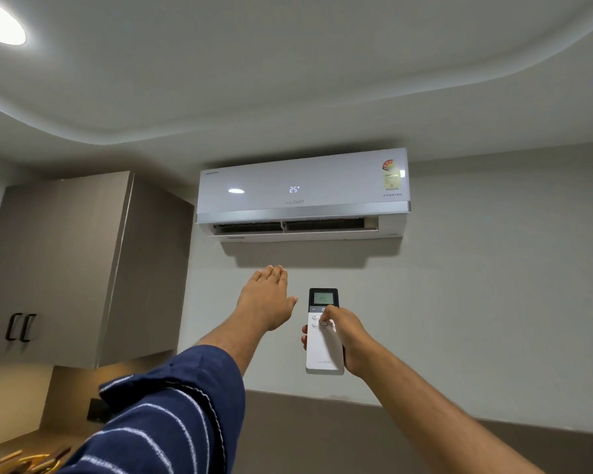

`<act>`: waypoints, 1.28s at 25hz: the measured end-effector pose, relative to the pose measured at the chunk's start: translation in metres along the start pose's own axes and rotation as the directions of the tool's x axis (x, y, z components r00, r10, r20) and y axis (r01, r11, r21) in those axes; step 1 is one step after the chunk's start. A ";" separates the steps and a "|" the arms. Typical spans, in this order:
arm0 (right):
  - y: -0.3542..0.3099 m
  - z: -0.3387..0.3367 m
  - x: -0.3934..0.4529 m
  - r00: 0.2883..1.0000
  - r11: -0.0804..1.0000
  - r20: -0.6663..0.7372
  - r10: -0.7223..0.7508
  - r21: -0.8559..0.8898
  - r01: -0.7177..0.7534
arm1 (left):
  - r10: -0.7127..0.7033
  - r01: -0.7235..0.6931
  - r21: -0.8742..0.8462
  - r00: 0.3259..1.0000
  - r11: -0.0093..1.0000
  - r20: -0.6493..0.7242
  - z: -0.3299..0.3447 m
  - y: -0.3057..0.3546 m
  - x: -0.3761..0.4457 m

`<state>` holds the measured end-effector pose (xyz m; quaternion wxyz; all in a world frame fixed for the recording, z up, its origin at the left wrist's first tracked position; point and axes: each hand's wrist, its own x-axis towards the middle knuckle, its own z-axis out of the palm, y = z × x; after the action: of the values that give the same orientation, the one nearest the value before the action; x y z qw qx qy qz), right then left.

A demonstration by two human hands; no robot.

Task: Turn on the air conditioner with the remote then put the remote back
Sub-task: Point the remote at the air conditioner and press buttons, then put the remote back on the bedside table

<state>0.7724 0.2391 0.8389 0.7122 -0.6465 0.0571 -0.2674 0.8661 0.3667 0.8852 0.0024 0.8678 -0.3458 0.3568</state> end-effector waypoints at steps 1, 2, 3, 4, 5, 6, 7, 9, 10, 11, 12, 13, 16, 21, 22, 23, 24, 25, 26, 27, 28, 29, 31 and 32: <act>0.006 -0.006 -0.004 1.000 1.000 -0.010 0.003 0.005 -0.003 | 0.041 -0.040 -0.009 0.998 0.999 0.048 0.010 0.012 -0.002; 0.007 -0.008 -0.004 1.000 1.000 -0.004 -0.001 -0.021 0.000 | 0.031 -0.031 0.005 0.999 0.999 0.044 0.016 0.015 -0.004; 0.007 -0.012 -0.005 1.000 0.999 -0.021 -0.002 -0.049 0.001 | 0.009 -0.010 0.021 0.999 1.000 0.039 0.017 0.019 -0.005; 0.007 -0.015 -0.004 0.999 0.998 -0.034 -0.010 -0.067 0.008 | -0.006 0.006 0.012 0.999 1.000 0.036 0.015 0.021 -0.003; 0.007 -0.016 -0.004 0.998 0.997 -0.052 -0.019 -0.077 0.015 | -0.001 0.001 0.004 1.000 1.000 0.030 0.017 0.020 0.000; 0.005 -0.019 -0.006 0.997 0.997 -0.078 -0.017 -0.070 0.011 | 0.010 -0.010 -0.008 0.999 1.000 0.034 0.019 0.021 0.002; 0.011 -0.031 -0.013 0.994 0.998 -0.113 -0.004 -0.070 -0.004 | 0.045 -0.042 -0.043 0.997 0.998 0.063 0.029 0.035 0.001; 0.024 -0.060 -0.023 0.980 0.995 -0.198 0.019 -0.095 -0.039 | 0.073 -0.065 -0.085 0.994 0.994 0.087 0.045 0.063 -0.006; 0.031 -0.074 -0.032 0.970 0.994 -0.239 0.040 -0.086 -0.062 | 0.095 -0.084 -0.104 0.990 0.991 0.106 0.052 0.081 -0.009; 0.038 -0.089 -0.043 0.960 0.993 -0.273 0.058 -0.079 -0.083 | 0.137 -0.119 -0.143 0.984 0.982 0.117 0.061 0.100 -0.011; 0.043 -0.103 -0.051 0.950 0.993 -0.303 0.070 -0.074 -0.097 | 0.177 -0.155 -0.177 0.978 0.972 0.115 0.068 0.116 -0.012; 0.047 -0.119 -0.062 0.933 0.992 -0.351 0.077 -0.068 -0.107 | 0.216 -0.189 -0.206 0.970 0.960 0.114 0.074 0.137 -0.015; 0.060 -0.166 -0.100 0.869 0.988 -0.486 0.096 -0.059 -0.143 | 0.314 -0.272 -0.283 0.943 0.920 0.112 0.088 0.196 -0.028; 0.075 -0.241 -0.191 0.742 0.990 -0.664 0.087 -0.026 -0.140 | 0.497 -0.436 -0.411 0.866 0.800 0.048 0.093 0.310 -0.060; 0.078 -0.253 -0.207 0.711 0.989 -0.696 0.095 -0.018 -0.150 | 0.523 -0.463 -0.431 0.852 0.774 0.025 0.090 0.331 -0.069; 0.081 -0.273 -0.235 0.667 0.986 -0.739 0.099 -0.017 -0.165 | 0.570 -0.504 -0.459 0.822 0.731 0.005 0.084 0.365 -0.085; 0.085 -0.286 -0.254 0.631 0.986 -0.769 0.104 -0.004 -0.168 | 0.606 -0.534 -0.485 0.795 0.692 -0.010 0.082 0.389 -0.096; 0.088 -0.307 -0.283 0.578 0.985 -0.809 0.107 0.008 -0.171 | 0.650 -0.572 -0.506 0.759 0.645 -0.029 0.076 0.425 -0.115; 0.093 -0.322 -0.304 0.535 0.983 -0.837 0.110 0.013 -0.181 | 0.684 -0.599 -0.523 0.729 0.607 -0.041 0.073 0.452 -0.130; 0.098 -0.342 -0.334 0.475 0.982 -0.873 0.106 0.016 -0.190 | 0.719 -0.629 -0.543 0.692 0.557 -0.064 0.066 0.486 -0.151; 0.104 -0.360 -0.363 0.418 0.980 -0.903 0.103 0.019 -0.200 | 0.748 -0.653 -0.563 0.657 0.506 -0.089 0.060 0.519 -0.170; 0.111 -0.377 -0.390 0.364 0.979 -0.925 0.106 0.033 -0.202 | 0.767 -0.672 -0.576 0.631 0.466 -0.116 0.056 0.548 -0.190; 0.126 -0.412 -0.445 0.282 0.979 -0.951 0.129 0.077 -0.188 | 0.811 -0.714 -0.584 0.564 0.385 -0.154 0.047 0.604 -0.232; 0.136 -0.432 -0.471 0.253 0.981 -0.957 0.138 0.098 -0.165 | 0.834 -0.732 -0.591 0.525 0.340 -0.171 0.045 0.632 -0.254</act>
<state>0.2289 0.0714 0.5173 0.5477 -0.3528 0.5401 -0.5328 0.3853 0.0265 0.5407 0.0758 0.5689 -0.8111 0.1125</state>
